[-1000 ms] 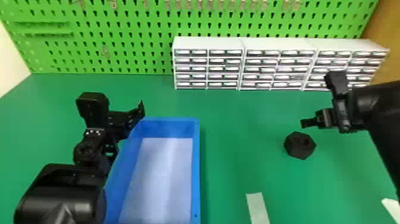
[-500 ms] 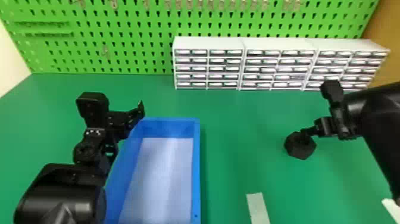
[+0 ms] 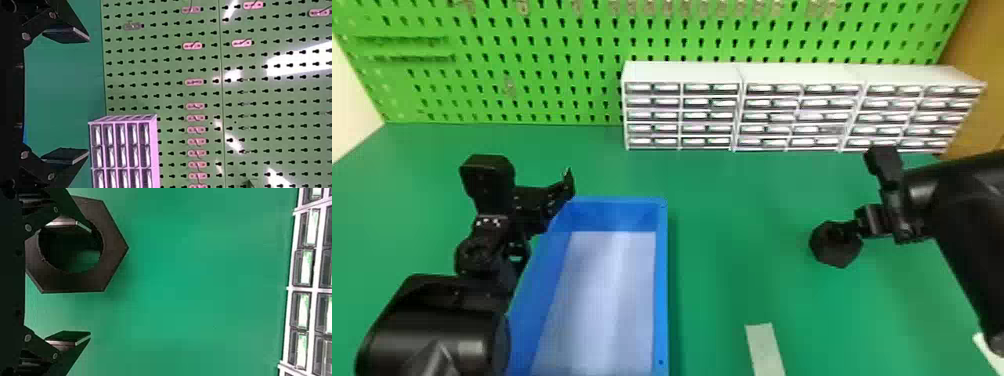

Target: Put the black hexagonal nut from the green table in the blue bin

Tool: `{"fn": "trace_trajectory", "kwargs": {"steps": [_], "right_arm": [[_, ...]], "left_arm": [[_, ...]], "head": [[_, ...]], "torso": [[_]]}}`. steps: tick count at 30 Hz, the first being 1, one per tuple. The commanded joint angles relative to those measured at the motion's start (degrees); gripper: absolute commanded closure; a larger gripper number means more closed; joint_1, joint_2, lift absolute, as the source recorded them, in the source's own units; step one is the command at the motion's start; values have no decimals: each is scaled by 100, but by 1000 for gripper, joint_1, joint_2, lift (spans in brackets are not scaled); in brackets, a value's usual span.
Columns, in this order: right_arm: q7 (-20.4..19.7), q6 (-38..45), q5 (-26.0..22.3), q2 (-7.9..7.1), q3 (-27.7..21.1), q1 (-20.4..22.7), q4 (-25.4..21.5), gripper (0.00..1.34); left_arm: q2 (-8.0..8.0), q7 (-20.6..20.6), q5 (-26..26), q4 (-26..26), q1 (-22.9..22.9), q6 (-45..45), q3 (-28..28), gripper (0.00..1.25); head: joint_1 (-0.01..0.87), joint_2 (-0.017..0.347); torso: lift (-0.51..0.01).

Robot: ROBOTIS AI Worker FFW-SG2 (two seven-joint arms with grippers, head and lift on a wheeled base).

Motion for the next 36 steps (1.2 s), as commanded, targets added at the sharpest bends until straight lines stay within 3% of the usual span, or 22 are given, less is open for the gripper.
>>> {"fn": "trace_trajectory", "kwargs": {"steps": [1, 13, 15, 18, 21, 24, 30, 36], "right_arm": [[-1, -153, 90, 45, -32, 2, 148, 351], [-62, -478, 221, 124, -217, 11, 385, 374], [-71, -478, 221, 124, -226, 11, 385, 456], [-106, -470, 230, 141, -234, 11, 385, 707], [-115, -452, 257, 150, -226, 11, 376, 788], [-115, -408, 283, 150, -199, 11, 376, 958], [-115, -303, 362, 150, -155, 2, 359, 1058], [-115, -215, 406, 150, -120, -7, 315, 1059]], "left_arm": [[0, 0, 7, 0, 3, 0, 0, 248], [0, 0, -1, 0, 3, 0, 0, 248], [0, 0, -1, 0, 12, 0, 9, 248], [0, 0, -1, 0, 12, 0, 9, 248], [0, 0, -1, 0, 12, 0, 9, 248], [0, 0, -1, 0, 12, 0, 9, 248], [0, 0, -10, 0, 21, 0, 9, 248], [0, 0, -10, 0, 12, 0, 9, 246]], "head": [[686, 51], [686, 51], [686, 51], [686, 51], [686, 51], [686, 51], [686, 51], [686, 51]], "torso": [[-96], [-96], [-96], [-96], [-96], [-96], [-96], [-96]]}}
